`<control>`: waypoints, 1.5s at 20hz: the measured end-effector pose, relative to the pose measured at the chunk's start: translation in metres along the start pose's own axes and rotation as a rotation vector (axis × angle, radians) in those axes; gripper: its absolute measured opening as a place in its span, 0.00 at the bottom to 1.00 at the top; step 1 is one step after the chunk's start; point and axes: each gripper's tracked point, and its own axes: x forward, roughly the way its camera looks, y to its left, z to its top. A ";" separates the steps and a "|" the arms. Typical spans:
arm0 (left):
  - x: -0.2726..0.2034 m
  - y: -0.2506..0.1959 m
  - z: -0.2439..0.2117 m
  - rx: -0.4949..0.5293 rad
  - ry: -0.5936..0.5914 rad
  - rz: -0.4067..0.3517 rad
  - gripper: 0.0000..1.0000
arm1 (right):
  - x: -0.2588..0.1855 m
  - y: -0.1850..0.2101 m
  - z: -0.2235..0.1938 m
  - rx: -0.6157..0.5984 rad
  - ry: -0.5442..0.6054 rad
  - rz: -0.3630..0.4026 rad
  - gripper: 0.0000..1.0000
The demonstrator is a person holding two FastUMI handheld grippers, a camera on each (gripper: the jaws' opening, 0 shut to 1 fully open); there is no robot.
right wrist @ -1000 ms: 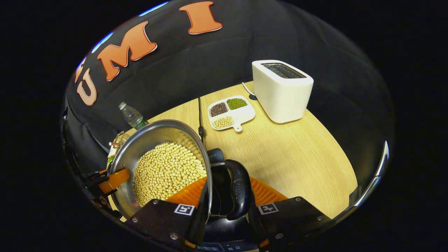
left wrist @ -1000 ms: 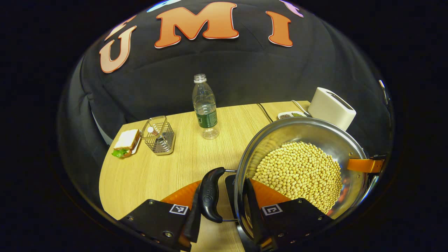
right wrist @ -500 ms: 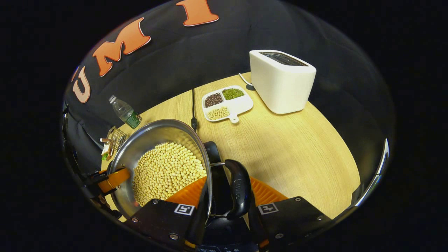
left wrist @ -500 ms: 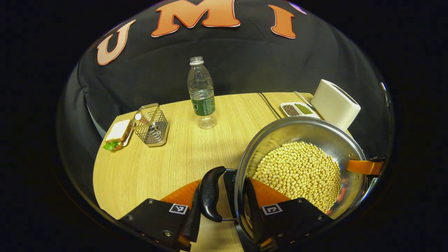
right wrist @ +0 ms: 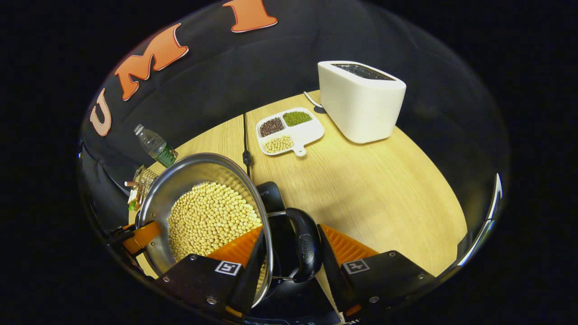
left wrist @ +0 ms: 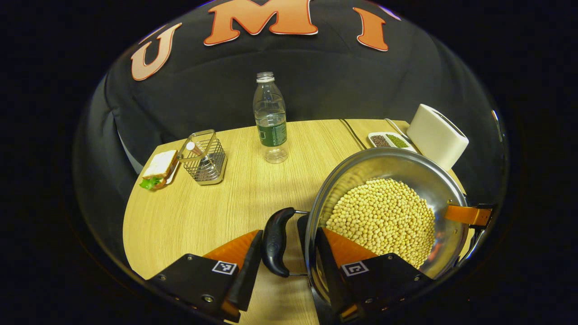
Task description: First push the handle of the pot to place it horizontally, then grasp the pot with both hands and set it on the induction cooktop.
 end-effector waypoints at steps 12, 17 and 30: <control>-0.118 0.087 0.090 -0.087 -0.267 0.081 0.86 | -0.124 0.011 0.151 -0.106 -0.463 0.010 0.86; -0.209 0.160 0.158 -0.147 -0.477 0.181 0.87 | -0.197 0.026 0.226 -0.181 -0.703 0.005 0.94; -0.487 0.240 0.291 -0.234 -1.097 0.222 0.83 | -0.379 0.061 0.326 -0.301 -1.126 0.019 0.98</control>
